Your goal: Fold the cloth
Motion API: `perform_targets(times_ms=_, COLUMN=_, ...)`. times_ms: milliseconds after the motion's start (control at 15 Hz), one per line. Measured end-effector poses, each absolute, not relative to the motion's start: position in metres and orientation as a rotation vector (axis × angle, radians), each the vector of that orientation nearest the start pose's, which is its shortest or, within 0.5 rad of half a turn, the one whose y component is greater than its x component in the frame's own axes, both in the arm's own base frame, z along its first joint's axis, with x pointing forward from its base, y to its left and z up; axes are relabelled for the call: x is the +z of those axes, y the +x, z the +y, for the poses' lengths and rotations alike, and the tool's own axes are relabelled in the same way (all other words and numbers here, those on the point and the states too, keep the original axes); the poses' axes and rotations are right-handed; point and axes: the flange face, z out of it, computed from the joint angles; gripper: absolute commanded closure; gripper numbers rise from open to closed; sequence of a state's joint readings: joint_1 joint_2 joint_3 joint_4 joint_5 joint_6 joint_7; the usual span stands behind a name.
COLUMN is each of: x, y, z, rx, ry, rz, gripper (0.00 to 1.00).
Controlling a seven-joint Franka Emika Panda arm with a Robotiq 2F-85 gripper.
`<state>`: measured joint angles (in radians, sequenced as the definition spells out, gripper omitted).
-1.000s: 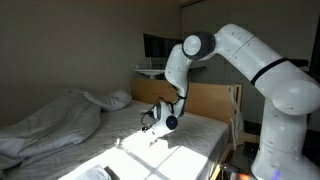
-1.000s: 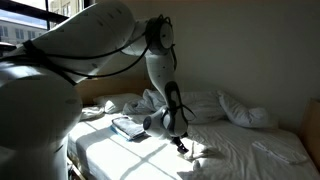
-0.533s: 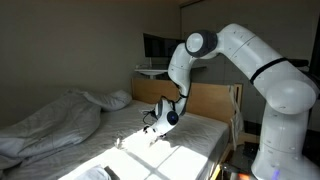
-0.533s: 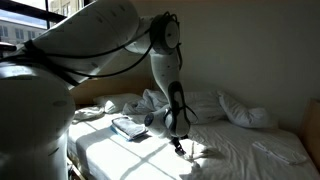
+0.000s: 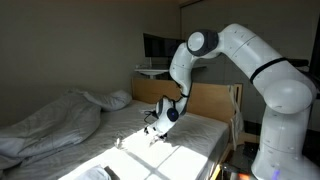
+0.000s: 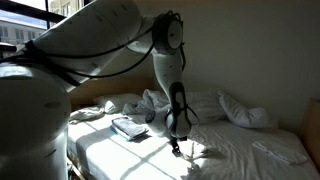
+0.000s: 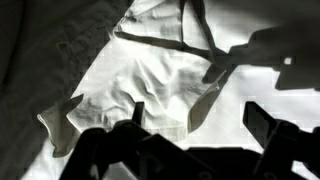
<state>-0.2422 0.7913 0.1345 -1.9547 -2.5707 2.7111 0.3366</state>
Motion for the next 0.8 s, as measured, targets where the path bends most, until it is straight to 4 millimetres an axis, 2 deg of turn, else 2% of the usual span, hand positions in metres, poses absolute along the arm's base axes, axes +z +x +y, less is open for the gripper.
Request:
perform_targets(times_ms=333, x=0.0457, y=0.5306, z=-0.0314, rx=0.202, ry=1.369, rz=2.004, gripper=0.00)
perform_targets(times_ms=800, x=0.0468, y=0.5309, z=-0.0307, rx=0.212, ry=1.395, rz=1.998, gripper=0.00)
